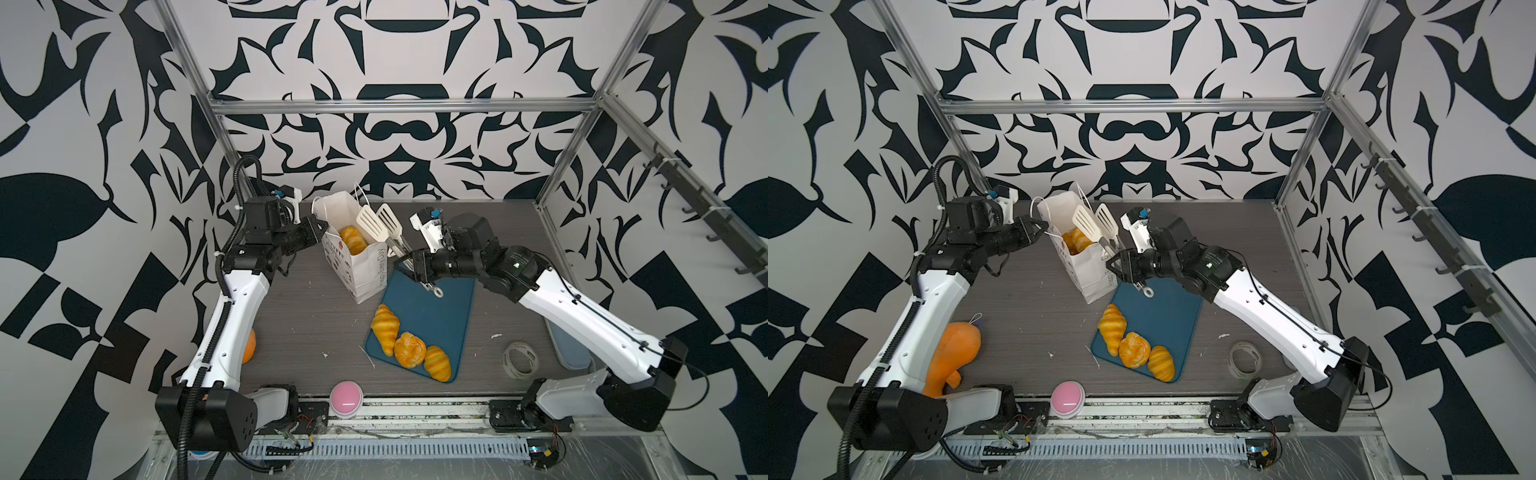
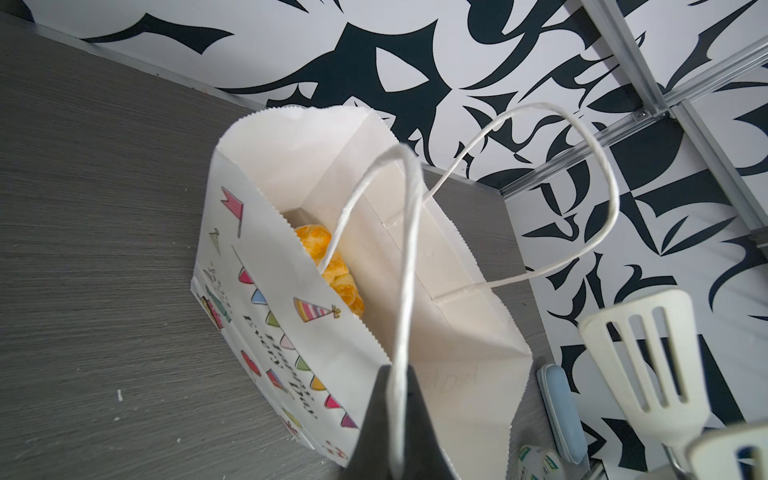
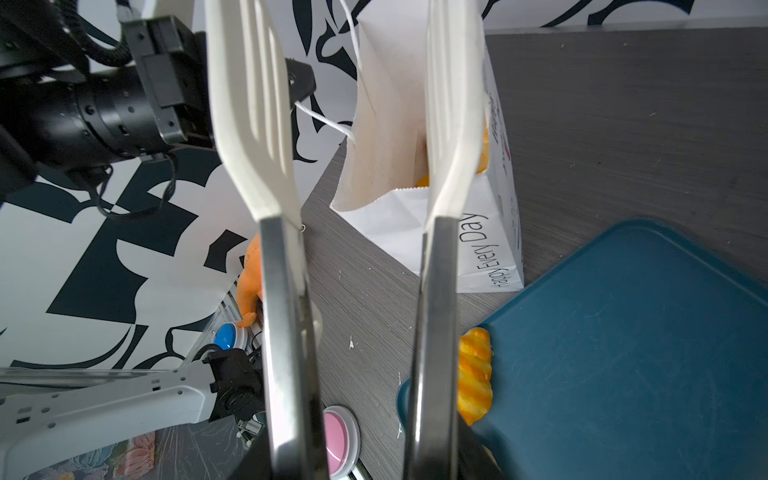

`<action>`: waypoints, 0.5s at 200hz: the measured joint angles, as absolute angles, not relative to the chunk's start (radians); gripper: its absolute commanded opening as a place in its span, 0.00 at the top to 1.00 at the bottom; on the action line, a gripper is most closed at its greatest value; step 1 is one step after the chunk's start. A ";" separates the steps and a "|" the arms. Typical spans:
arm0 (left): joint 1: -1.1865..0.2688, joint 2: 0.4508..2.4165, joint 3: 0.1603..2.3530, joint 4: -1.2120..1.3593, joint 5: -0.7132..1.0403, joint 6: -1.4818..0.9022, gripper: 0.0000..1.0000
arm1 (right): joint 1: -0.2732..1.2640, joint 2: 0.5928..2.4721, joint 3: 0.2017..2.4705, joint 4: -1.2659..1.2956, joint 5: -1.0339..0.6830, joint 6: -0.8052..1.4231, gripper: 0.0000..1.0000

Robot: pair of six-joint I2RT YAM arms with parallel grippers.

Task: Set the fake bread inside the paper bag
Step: 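Raise the empty right tongs out of the bag and move over the tray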

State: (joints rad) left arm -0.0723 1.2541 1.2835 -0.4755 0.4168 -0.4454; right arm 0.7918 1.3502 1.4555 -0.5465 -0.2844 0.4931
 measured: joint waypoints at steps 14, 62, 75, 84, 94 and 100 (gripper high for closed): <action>-0.072 1.254 1.283 -0.476 0.417 -0.445 1.00 | 0.792 1.331 1.456 -0.560 -0.270 0.490 0.53; -0.072 1.254 1.283 -0.476 0.417 -0.445 1.00 | 0.788 1.269 1.429 -0.617 -0.213 0.471 0.53; -0.072 1.254 1.283 -0.476 0.417 -0.445 1.00 | 0.786 1.253 1.418 -0.638 -0.199 0.467 0.53; -0.072 1.254 1.283 -0.476 0.417 -0.445 1.00 | 0.785 1.241 1.408 -0.650 -0.188 0.467 0.53; -0.072 1.254 1.283 -0.476 0.417 -0.445 1.00 | 0.785 1.229 1.399 -0.665 -0.178 0.466 0.53; -0.072 1.254 1.283 -0.476 0.417 -0.445 1.00 | 0.785 1.221 1.392 -0.675 -0.173 0.466 0.53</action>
State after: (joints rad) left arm -0.0723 1.2541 1.2835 -0.4755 0.4168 -0.4454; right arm 0.7849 1.2205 1.3922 -0.6754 -0.1726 0.4664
